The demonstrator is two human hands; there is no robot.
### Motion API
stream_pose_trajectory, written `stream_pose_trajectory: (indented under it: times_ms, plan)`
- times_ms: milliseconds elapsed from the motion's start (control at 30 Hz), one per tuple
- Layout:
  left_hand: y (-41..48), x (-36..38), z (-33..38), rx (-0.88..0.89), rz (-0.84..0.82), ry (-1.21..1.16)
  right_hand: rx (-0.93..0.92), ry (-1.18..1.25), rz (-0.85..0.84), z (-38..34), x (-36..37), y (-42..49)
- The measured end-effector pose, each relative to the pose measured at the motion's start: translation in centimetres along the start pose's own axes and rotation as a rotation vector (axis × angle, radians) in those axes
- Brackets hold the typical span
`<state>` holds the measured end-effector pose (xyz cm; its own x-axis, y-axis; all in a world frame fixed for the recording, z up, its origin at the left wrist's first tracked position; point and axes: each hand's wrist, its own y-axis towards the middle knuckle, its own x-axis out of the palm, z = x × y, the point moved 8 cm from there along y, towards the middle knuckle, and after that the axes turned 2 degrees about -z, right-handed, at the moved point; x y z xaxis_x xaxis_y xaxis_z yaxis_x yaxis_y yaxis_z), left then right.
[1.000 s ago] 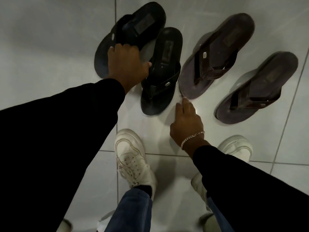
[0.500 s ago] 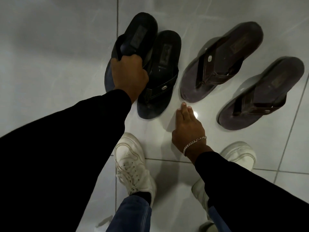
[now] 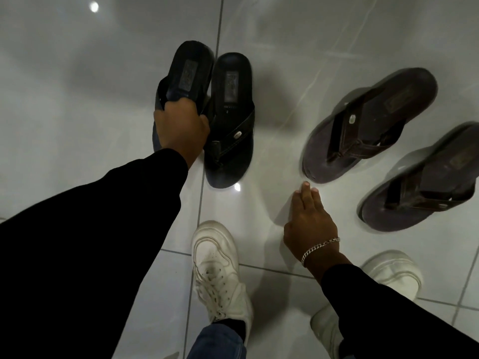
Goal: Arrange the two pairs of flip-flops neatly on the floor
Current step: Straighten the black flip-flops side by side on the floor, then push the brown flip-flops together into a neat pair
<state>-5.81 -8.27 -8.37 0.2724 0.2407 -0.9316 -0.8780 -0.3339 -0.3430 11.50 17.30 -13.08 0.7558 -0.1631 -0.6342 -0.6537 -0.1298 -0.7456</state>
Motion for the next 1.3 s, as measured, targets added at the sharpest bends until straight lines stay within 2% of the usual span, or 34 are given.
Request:
stream_pose_trajectory:
  times_ms: [367,600,667,767,867,1000,1200,1300]
  plan:
    - [0.3,-0.5,-2.9,-0.127,0.000,-0.017,-0.009,-0.015,-0.004,0.0,-0.2,0.1]
    - [-1.0,-2.3,3.4,0.141,0.074,0.003,-0.036,0.134,0.032,1.1,-3.4,-0.1]
    - [-1.8,-2.2,6.6,0.231,0.069,-0.012,-0.034,0.171,0.108,2.1,-5.6,-0.4]
    - [-3.2,-0.8,11.8,0.334,-0.033,-0.127,-0.080,0.200,0.332,3.6,-9.1,-1.2]
    - [-5.0,1.9,16.6,0.380,-0.202,-0.254,0.032,0.303,0.464,7.4,-11.5,-2.0]
    - [-6.5,4.7,20.6,0.339,-0.291,-0.341,0.180,0.353,0.586,13.2,-13.2,-2.6]
    - [-7.0,8.4,21.6,0.329,-0.351,-0.186,0.534,0.362,0.459,20.7,-12.8,-1.6]
    - [-6.1,9.5,20.4,0.382,-0.297,0.000,0.583,0.364,0.428,21.1,-12.8,-0.2]
